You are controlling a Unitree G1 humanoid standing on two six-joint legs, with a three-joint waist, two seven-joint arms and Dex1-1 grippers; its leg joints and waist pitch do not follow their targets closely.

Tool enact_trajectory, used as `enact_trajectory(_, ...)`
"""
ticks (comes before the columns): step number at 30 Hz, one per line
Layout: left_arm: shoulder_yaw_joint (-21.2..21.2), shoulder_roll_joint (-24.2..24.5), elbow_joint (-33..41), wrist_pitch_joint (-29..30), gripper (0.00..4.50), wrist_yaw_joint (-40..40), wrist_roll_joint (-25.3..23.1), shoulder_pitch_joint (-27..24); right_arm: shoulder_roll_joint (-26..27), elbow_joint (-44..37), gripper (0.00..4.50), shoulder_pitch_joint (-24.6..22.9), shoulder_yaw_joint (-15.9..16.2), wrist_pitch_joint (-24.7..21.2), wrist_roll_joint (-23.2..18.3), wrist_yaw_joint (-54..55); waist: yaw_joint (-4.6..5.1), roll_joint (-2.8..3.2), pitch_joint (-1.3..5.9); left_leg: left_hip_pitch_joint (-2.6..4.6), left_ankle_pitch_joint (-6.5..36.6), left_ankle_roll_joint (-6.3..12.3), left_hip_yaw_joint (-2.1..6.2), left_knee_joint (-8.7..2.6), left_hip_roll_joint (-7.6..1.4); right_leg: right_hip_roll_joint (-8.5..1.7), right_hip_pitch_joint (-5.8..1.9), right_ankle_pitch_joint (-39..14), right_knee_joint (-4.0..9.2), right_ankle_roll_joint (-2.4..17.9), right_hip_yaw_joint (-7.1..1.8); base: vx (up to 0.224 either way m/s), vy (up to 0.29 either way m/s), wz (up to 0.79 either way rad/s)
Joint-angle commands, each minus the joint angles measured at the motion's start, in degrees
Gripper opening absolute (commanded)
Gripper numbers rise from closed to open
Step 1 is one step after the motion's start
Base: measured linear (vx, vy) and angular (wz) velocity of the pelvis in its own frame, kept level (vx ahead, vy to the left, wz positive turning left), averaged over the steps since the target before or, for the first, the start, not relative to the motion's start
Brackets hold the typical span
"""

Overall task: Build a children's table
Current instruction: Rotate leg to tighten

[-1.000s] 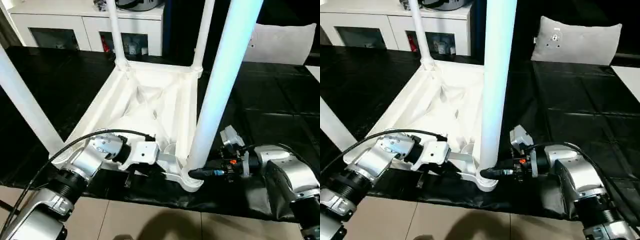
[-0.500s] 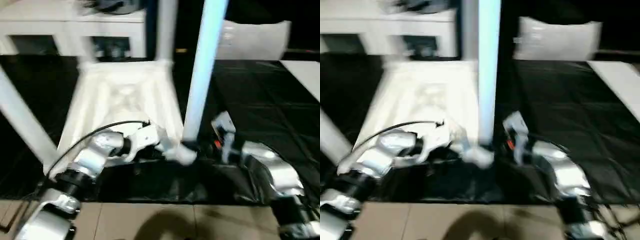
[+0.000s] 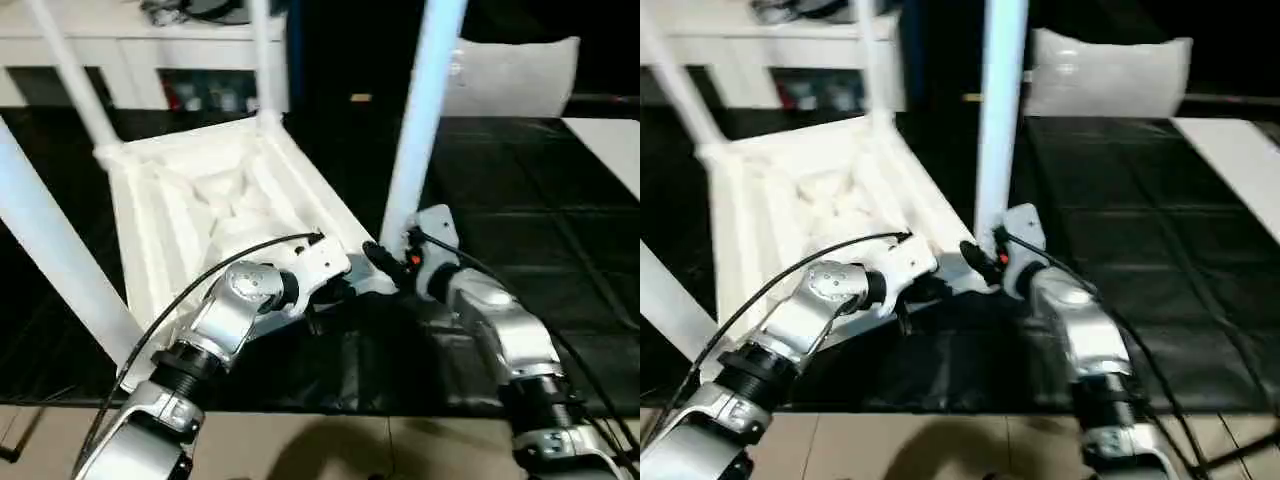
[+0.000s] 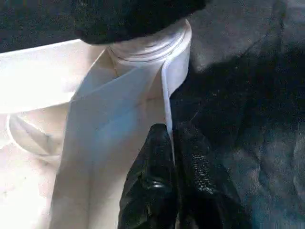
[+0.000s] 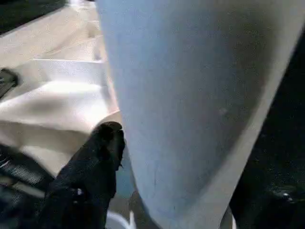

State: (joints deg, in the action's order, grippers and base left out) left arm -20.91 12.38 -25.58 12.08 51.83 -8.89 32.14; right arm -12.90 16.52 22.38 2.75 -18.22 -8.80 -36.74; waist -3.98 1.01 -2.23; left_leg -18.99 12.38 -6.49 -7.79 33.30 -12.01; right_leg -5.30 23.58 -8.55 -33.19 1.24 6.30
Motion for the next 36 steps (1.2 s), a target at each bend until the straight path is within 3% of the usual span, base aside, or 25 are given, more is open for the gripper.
enact_trajectory(1,-2.86,1.07,-0.80,-2.48,0.00,2.87,-1.51,-0.46,-1.38,-1.05,3.40,-0.54,2.10,2.08,-1.66,-6.16,-0.27,-0.34,3.84,-1.26,2.82,6.08,-1.23,-3.21,-0.24,-2.49,-4.35,-7.12,2.48,12.34,-2.68,0.000,0.000,0.00)
enact_trajectory(6,-3.63,5.16,-2.74,-9.64,0.00,9.34,-0.28,-0.61,-7.99,-1.52,3.94,-1.75,1.98,4.72,-3.76,-17.72,-1.06,-0.28,3.45,-0.96,7.11,5.57,-1.37,-3.50,-0.43,-2.61,-4.07,-14.00,3.35,10.84,-2.72,0.000,0.000,0.00)
enact_trajectory(10,-5.26,8.35,-3.89,-15.68,0.00,15.68,0.42,0.00,-12.10,-0.56,3.94,-1.74,2.68,5.43,-5.44,-26.28,-1.34,-0.54,3.39,-1.05,8.27,5.20,-1.23,-3.69,-0.60,-2.69,-4.09,-16.72,3.48,9.68,-2.73,0.000,0.000,0.00)
enact_trajectory(13,-5.54,9.93,-4.42,-19.07,0.00,20.54,1.63,0.40,-14.37,-0.84,3.94,-1.52,3.53,5.65,-7.74,-33.06,-1.48,-0.82,3.39,-1.00,7.75,5.43,-1.45,-3.56,-0.66,-2.67,-3.92,-16.61,3.35,10.08,-2.83,0.000,0.000,0.00)
enact_trajectory(14,-5.54,9.93,-4.42,-19.07,0.00,20.54,1.63,0.40,-14.37,-0.84,3.67,-1.52,3.53,5.65,-7.74,-33.06,-1.60,-0.75,3.44,-0.96,7.67,5.56,-1.44,-3.55,-0.68,-2.69,-3.96,-16.49,3.29,10.25,-2.80,0.000,0.000,0.00)
enact_trajectory(17,-6.27,11.17,-4.13,-20.91,0.00,24.75,2.65,0.60,-16.19,-2.55,3.59,-1.88,5.13,4.23,-9.42,-38.78,-2.15,-0.92,3.57,-1.03,5.82,6.08,-1.55,-3.41,-0.87,-2.65,-3.93,-14.29,2.78,11.12,-2.88,0.000,0.000,0.00)
enact_trajectory(19,-6.75,11.73,-3.84,-21.47,0.00,26.68,3.33,0.61,-16.75,-2.93,3.28,-1.96,5.91,3.46,-9.86,-40.98,-2.55,-1.08,3.66,-1.01,4.88,6.29,-1.65,-3.31,-0.93,-2.65,-3.91,-13.15,2.49,11.51,-2.96,0.000,0.000,0.00)
enact_trajectory(23,-7.86,12.98,-2.21,-22.70,0.00,31.03,4.39,0.11,-16.98,-2.68,3.07,-1.67,7.25,2.79,-10.13,-43.71,-2.94,-1.05,3.68,-1.01,4.51,5.82,-1.68,-3.35,-1.05,-2.72,-3.79,-12.15,2.27,12.07,-3.04,0.000,0.000,0.00)
enact_trajectory(26,-8.04,13.20,-1.75,-23.27,0.00,32.36,4.43,-0.09,-16.75,-2.66,2.79,-1.53,7.59,2.56,-10.57,-44.43,-3.25,-1.11,3.58,-0.95,5.50,5.09,-1.80,-3.38,-0.95,-2.72,-3.75,-13.24,2.44,11.66,-3.12,0.000,0.000,0.00)
enact_trajectory(30,-8.14,12.89,-2.07,-23.46,0.00,32.39,4.32,0.24,-16.14,-3.71,2.35,-1.87,8.28,0.82,-11.84,-45.02,-3.62,-0.99,3.52,-0.98,6.31,3.97,-1.77,-3.46,-0.80,-2.70,-3.79,-16.98,2.85,9.67,-3.11,0.000,0.000,0.00)
enact_trajectory(36,-7.64,12.94,-2.26,-22.67,0.00,32.74,5.31,-0.02,-16.01,-6.03,2.02,-3.65,8.75,-0.94,-12.61,-45.43,-3.76,-0.86,3.64,-1.01,5.41,3.58,-1.74,-3.39,-0.80,-2.56,-3.76,-15.31,2.69,9.52,-3.14,0.000,0.000,0.00)
